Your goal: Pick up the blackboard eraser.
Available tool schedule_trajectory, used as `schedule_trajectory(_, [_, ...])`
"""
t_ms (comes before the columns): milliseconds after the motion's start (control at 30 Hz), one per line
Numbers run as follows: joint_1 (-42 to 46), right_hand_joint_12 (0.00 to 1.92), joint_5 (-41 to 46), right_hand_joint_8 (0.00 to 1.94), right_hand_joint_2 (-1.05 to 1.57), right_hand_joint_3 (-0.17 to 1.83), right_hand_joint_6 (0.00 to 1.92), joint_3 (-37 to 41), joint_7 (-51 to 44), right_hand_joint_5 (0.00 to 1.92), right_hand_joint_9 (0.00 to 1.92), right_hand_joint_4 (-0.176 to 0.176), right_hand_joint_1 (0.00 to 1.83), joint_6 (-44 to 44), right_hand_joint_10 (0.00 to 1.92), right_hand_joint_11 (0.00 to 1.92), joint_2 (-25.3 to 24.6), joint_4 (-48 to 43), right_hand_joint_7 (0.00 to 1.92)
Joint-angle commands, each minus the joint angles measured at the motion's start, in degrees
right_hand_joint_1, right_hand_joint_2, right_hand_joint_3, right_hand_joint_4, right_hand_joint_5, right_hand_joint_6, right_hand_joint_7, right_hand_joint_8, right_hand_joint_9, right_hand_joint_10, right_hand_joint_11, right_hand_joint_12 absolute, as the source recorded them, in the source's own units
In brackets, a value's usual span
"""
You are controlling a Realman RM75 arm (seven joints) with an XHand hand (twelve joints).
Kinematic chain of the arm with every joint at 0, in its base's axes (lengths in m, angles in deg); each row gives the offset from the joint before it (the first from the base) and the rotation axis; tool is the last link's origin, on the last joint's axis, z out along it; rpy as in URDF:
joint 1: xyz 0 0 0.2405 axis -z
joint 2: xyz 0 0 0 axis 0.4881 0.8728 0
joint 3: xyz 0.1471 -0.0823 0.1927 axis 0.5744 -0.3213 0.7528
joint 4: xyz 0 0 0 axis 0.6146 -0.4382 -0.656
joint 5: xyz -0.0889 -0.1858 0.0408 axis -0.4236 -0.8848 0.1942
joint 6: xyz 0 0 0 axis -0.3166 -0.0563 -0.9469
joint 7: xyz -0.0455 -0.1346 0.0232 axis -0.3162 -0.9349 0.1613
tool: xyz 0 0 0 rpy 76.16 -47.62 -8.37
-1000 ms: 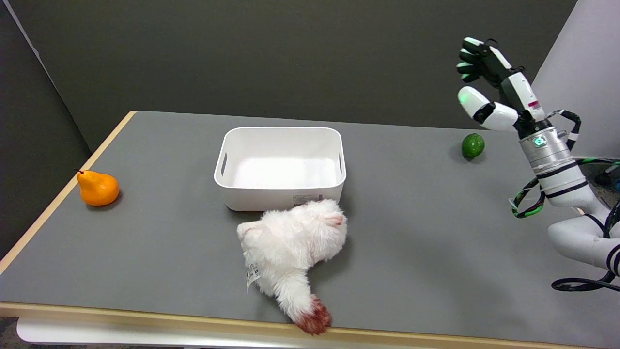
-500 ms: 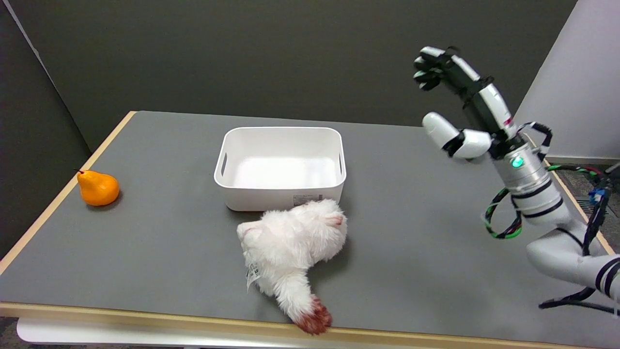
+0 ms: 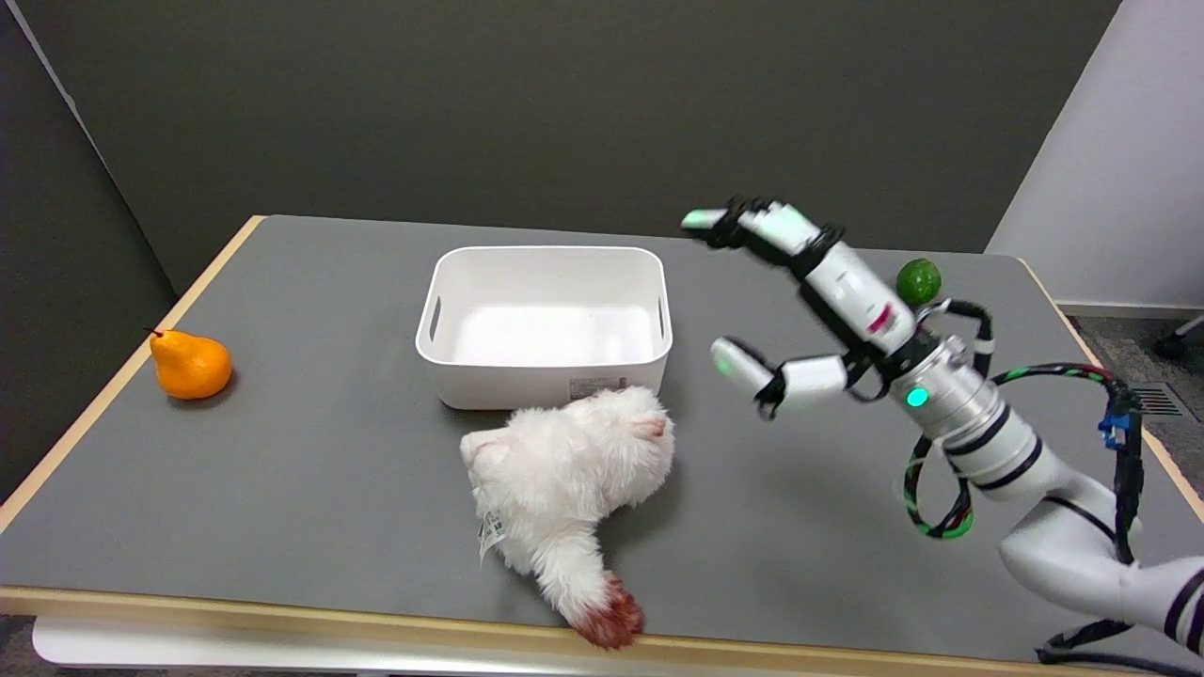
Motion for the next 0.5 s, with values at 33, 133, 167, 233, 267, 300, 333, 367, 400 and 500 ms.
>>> schedule_trajectory(33, [15.8,1.24,-15.3,0.41,0.63,0.92,0.47,2.2,-23.6,0.26,0.2,-0.018,0.69,22.1,0.83,0.05,-2.8,-20.3,0.3])
schedule_trajectory(133, [15.7,1.18,-15.7,0.43,0.61,0.97,0.49,0.7,-23.6,0.24,0.18,-0.023,0.64,22.4,0.78,0.04,-3.1,-20.5,0.26])
schedule_trajectory(167, [15.3,1.17,-16.0,0.42,0.61,0.97,0.49,-0.2,-23.6,0.24,0.17,-0.026,0.64,22.9,0.77,0.04,-3.1,-20.5,0.25])
schedule_trajectory(233, [14.8,1.17,-16.0,0.42,0.61,0.97,0.48,-1.6,-23.6,0.24,0.17,-0.03,0.64,23.4,0.77,0.04,-3.2,-20.5,0.25])
schedule_trajectory(267, [14.7,1.17,-16.0,0.42,0.61,0.97,0.48,-2.5,-23.6,0.24,0.17,-0.033,0.64,23.5,0.77,0.03,-3.6,-20.2,0.25])
schedule_trajectory(300, [14.7,1.17,-15.8,0.42,0.61,0.97,0.48,-2.8,-23.6,0.23,0.16,-0.036,0.64,23.5,0.77,0.03,-4.0,-20.1,0.25])
schedule_trajectory(333, [14.9,1.17,-15.8,0.42,0.61,0.97,0.48,-2.8,-23.6,0.23,0.16,-0.037,0.64,23.4,0.77,0.03,-4.5,-20.0,0.24])
schedule_trajectory(367, [15.1,1.17,-15.9,0.42,0.61,0.97,0.48,-2.8,-23.6,0.23,0.16,-0.038,0.65,23.3,0.77,0.03,-5.2,-19.8,0.24])
schedule_trajectory(400, [15.3,1.17,-15.9,0.42,0.62,0.97,0.48,-2.8,-23.6,0.23,0.16,-0.04,0.65,23.1,0.77,0.03,-5.5,-19.7,0.24])
schedule_trajectory(500, [15.5,1.17,-15.7,0.42,0.62,0.98,0.48,-2.4,-23.6,0.23,0.16,-0.044,0.66,22.8,0.77,0.03,-6.5,-19.5,0.24])
